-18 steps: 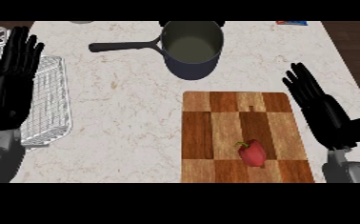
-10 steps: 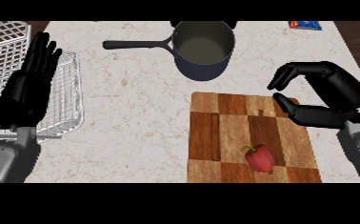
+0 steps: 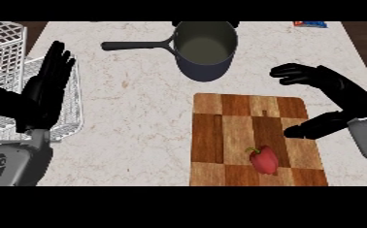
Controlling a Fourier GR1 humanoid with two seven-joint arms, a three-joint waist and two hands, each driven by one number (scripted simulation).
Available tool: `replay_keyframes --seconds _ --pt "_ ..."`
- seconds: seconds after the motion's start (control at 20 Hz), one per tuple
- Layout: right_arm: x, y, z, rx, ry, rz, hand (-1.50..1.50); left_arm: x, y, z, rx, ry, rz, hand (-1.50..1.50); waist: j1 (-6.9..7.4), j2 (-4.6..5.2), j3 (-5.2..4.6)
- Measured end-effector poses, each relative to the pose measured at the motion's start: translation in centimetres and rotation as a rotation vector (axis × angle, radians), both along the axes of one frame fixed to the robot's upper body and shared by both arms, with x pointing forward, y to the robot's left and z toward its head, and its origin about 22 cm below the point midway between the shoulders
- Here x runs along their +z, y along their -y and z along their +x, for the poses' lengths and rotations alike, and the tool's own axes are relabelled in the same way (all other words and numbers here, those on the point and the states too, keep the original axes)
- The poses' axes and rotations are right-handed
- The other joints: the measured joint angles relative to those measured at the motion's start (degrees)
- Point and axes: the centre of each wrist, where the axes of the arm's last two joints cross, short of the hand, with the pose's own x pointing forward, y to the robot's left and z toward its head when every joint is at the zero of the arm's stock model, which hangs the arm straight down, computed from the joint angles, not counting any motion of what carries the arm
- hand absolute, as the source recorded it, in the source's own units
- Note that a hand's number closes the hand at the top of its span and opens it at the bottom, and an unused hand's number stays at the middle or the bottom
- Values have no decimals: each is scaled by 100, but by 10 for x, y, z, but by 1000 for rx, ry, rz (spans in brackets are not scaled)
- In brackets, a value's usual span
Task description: Pick the bell pepper from the cutting board and place it in the pot
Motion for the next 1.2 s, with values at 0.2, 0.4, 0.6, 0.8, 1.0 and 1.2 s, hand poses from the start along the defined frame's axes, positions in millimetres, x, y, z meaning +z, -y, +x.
replay_keyframes --seconds 0.2,0.4,0.6,0.8,1.0,1.2 --pt "15 1 0 44 39 -142 -150 0 0 -2 12 -14 0 0 -81 -38 -10" --pt "34 -8 -4 97 55 -367 -150 3 -4 -4 20 -21 0 0 -109 -69 -18" --pt "43 -27 -21 159 88 -603 -150 3 -9 -9 32 -24 4 0 -165 -96 -25" --pt "45 -47 -37 200 115 -803 -150 -1 -9 -9 34 -26 -2 0 -195 -91 -25" --pt "30 -63 -57 215 109 -930 -150 4 -7 -11 37 -24 -5 0 -194 -85 -21" --pt "19 -71 -71 212 96 -987 -150 1 -8 -11 39 -20 2 0 -195 -75 -18"
